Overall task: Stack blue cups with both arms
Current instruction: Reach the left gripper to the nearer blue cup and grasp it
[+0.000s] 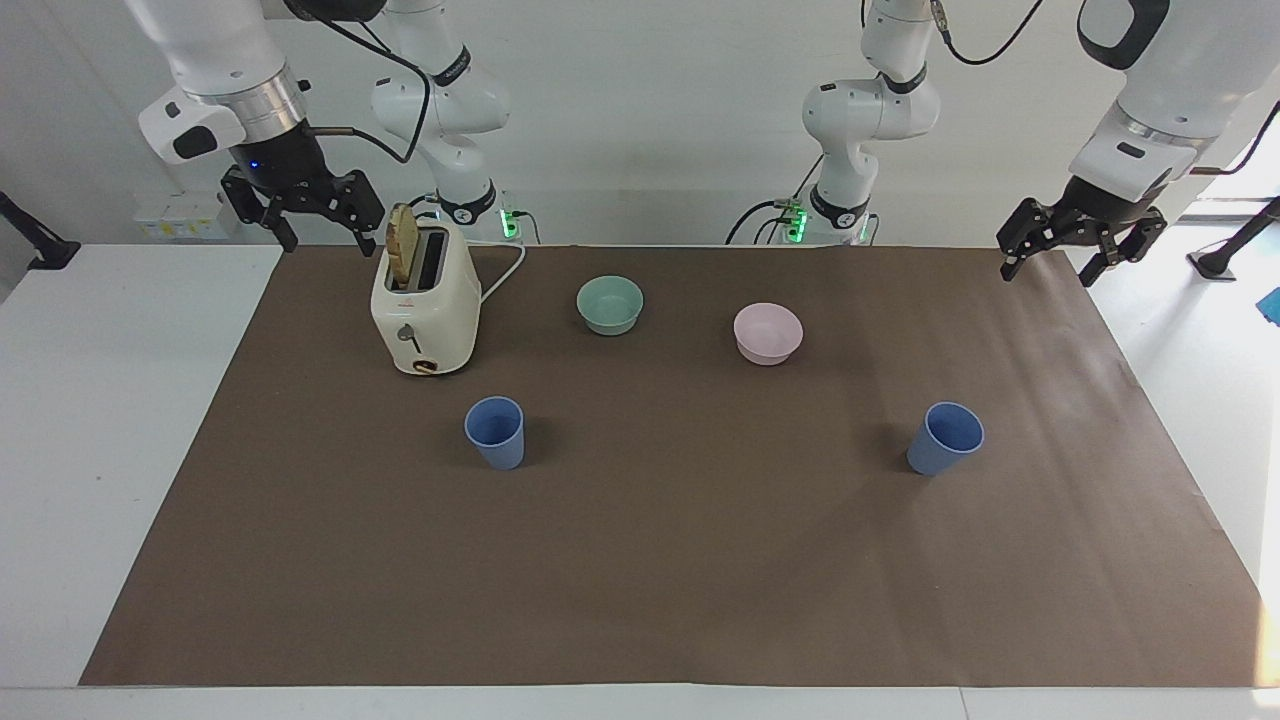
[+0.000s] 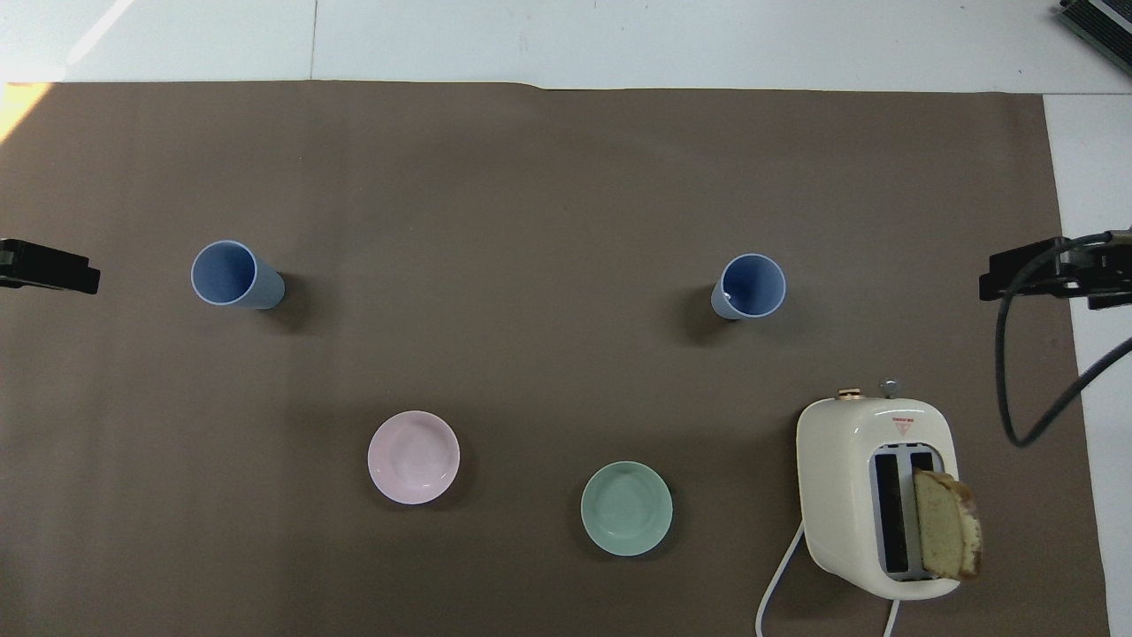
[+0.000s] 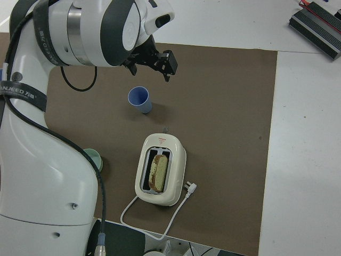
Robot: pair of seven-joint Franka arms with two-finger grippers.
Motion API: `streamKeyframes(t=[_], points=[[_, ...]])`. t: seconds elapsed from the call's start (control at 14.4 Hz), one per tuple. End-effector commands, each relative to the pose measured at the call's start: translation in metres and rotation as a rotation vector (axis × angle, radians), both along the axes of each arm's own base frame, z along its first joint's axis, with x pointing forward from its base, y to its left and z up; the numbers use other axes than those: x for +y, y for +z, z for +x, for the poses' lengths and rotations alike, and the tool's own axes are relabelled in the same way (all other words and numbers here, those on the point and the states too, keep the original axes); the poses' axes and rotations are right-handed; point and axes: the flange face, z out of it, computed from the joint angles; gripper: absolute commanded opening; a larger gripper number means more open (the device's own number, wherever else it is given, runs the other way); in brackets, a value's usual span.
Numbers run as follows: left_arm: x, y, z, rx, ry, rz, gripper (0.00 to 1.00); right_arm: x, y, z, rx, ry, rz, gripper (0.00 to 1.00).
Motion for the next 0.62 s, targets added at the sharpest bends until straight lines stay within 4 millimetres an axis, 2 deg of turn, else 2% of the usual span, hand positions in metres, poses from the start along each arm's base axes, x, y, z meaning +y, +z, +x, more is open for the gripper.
streamKeyframes(t=[0.0, 0.35, 0.56], points=[[0.007, -0.044, -0.004, 0.004, 0.002, -0.013, 1.0, -0.002, 0.002, -0.002, -0.006, -0.016, 0.013, 1.0], [0.004, -0.119, 0.0, -0.021, 0.003, -0.058, 1.0, -0.002, 0.002, -0.002, -0.006, -0.016, 0.013, 1.0], [0.005, -0.143, 0.008, -0.011, 0.013, -0.069, 1.0, -0.002, 0.002, -0.002, -0.006, -0.016, 0.013, 1.0]])
